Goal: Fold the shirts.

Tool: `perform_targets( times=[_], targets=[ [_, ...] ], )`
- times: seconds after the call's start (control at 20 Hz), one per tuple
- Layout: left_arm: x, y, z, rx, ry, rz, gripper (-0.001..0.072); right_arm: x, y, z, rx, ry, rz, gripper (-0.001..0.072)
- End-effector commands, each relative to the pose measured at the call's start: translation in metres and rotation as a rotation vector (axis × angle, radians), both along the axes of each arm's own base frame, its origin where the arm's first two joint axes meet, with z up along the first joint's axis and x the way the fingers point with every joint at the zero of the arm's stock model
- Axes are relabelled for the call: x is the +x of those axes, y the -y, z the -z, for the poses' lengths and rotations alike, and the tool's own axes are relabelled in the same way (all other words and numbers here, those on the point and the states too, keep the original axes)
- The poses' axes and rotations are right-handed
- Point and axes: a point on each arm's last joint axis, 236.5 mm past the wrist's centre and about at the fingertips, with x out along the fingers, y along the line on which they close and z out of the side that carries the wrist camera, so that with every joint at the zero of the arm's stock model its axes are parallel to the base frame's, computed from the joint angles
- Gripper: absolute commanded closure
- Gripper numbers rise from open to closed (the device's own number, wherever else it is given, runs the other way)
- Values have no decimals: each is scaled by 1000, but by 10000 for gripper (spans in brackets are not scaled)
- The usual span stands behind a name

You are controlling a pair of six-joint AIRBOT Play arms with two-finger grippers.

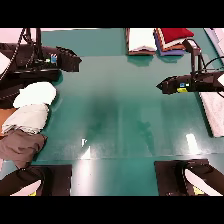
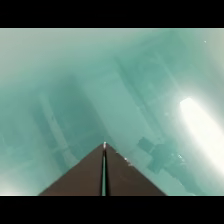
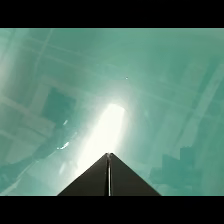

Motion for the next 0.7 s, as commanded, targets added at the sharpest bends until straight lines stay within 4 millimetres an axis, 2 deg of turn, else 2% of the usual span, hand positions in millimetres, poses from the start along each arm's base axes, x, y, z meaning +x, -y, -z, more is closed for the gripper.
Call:
perform_targets(
  times=[0.0,0.5,0.65],
  targets=[
    [0,0,0,0,0,1,685,0,0,0,0,-2,0,695],
    [0,0,0,0,1,1,685,0,0,0,1,-2,-1,694],
    [4,4,-10,-29,39,2,684,-1,0,0,1,-2,-1,694]
  ],
)
